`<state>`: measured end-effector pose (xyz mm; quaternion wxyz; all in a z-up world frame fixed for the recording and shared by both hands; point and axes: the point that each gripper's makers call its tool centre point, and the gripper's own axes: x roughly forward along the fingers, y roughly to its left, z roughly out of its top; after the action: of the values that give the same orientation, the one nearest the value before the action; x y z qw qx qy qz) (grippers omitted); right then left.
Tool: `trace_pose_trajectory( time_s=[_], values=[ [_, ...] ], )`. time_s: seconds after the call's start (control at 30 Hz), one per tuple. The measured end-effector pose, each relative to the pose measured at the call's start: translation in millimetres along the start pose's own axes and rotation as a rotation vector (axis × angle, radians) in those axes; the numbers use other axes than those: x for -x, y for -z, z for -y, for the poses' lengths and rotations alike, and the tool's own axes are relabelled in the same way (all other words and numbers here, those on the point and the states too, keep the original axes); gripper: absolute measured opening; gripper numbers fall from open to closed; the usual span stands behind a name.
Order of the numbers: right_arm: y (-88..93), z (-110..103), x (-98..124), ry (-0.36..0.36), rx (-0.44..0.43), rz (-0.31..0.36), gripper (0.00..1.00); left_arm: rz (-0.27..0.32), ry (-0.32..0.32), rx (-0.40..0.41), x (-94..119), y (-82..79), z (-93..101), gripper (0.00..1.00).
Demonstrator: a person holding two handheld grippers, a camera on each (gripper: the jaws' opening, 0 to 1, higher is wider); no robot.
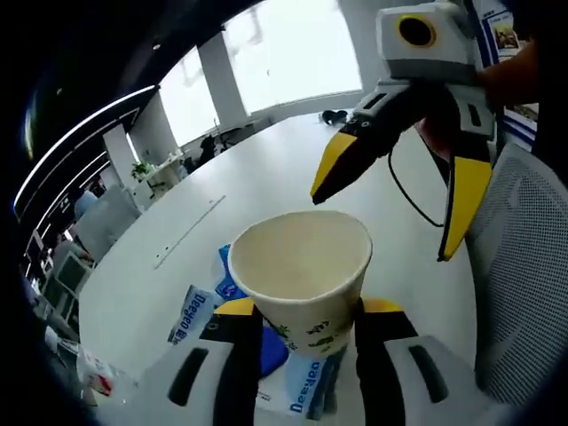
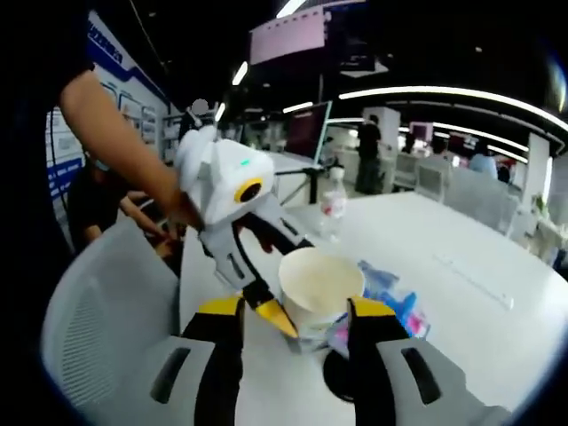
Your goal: Arrange the tabletop items into an orderly group along one side of the table until the central work area is clear of visible clutter.
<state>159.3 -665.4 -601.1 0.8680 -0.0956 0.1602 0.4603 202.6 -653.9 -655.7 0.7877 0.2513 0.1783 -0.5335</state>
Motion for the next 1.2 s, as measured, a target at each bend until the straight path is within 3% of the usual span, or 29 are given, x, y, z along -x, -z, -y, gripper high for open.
trace_pose_trajectory(
  time_s=[0.17,0.53,0.7,0.9,1.07,1.2],
  values=[
    [0.7,7.2,3.8,0.027,-0.027,0.010,0.62,0.016,-0.047,0.039,5.4,-0.2,-12.2,0.40],
    [5.5,23.0,20.0,0.082,-0.039,0.014,0.69,0.029,-0.121,0.070,17.5,1.0,-35.7,0.40],
    [4.2,29.5,21.3,0.116,-0.036,0.024,0.83,0.032,-0.133,0.082,17.3,2.2,-41.2,0.40],
    [4.4,34.5,26.9,0.133,-0.064,0.039,0.89,0.042,-0.153,0.094,17.3,1.6,-49.1,0.40],
    [7.2,37.6,30.5,0.154,-0.090,0.039,0.99,0.050,-0.183,0.120,19.9,3.2,-61.3,0.40],
    [11.6,38.8,33.7,0.163,-0.108,0.033,1.00,0.049,-0.214,0.132,22.8,6.9,-70.9,0.40]
  ],
)
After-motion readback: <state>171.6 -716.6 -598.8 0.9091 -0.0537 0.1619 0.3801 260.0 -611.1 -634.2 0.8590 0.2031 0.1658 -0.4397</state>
